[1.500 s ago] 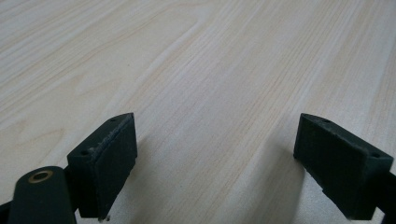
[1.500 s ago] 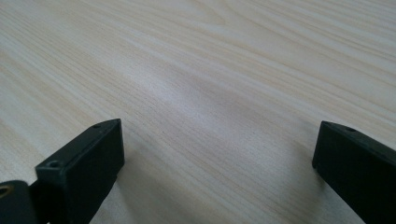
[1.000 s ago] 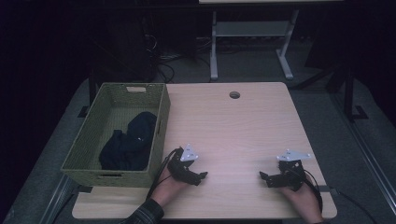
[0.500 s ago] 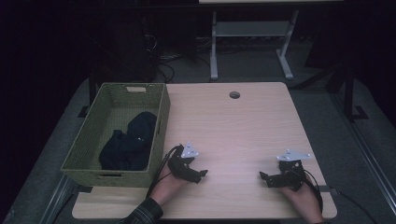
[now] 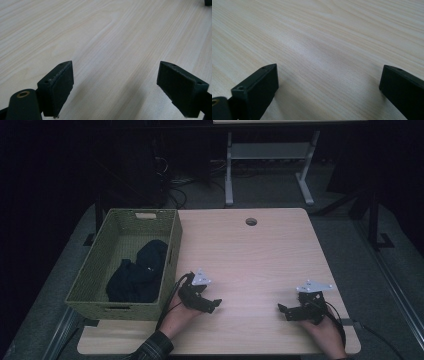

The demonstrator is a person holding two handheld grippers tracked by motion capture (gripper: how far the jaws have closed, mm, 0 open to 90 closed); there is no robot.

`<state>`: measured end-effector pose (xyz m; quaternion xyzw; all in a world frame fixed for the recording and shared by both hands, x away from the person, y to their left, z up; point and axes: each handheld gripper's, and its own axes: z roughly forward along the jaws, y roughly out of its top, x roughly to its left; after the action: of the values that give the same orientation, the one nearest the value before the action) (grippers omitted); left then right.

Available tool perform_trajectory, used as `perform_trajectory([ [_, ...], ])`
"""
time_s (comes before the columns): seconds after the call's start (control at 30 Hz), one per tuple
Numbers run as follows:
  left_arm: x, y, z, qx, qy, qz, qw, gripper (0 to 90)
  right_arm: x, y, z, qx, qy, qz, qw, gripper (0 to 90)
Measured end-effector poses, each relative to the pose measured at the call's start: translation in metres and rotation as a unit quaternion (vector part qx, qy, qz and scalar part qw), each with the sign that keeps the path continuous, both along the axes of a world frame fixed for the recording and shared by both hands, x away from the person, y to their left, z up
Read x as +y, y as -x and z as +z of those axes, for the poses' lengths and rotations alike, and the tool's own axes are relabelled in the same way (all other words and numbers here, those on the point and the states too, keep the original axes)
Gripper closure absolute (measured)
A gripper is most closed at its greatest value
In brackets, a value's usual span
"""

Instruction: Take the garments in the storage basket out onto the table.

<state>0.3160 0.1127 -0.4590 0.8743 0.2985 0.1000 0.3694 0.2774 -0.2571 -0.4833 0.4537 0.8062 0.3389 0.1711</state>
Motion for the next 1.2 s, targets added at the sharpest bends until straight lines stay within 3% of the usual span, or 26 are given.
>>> perform_trajectory([
  [0.17, -0.001, 0.0, 0.005, -0.007, -0.005, -0.001, 1.0, 13.7, 0.0, 0.0, 0.0, 0.0, 0.0, 0.0, 1.0, 1.8],
  [0.47, -0.001, -0.002, 0.01, -0.002, -0.006, -0.004, 1.0, 13.7, 0.0, 0.0, 0.0, -0.001, 0.0, 0.0, 1.0, 1.8],
  [1.2, 0.002, -0.003, 0.028, 0.001, 0.018, -0.005, 0.9998, 13.7, 0.0, 0.0, 0.0, -0.001, 0.0, 0.0, 1.0, 1.8],
])
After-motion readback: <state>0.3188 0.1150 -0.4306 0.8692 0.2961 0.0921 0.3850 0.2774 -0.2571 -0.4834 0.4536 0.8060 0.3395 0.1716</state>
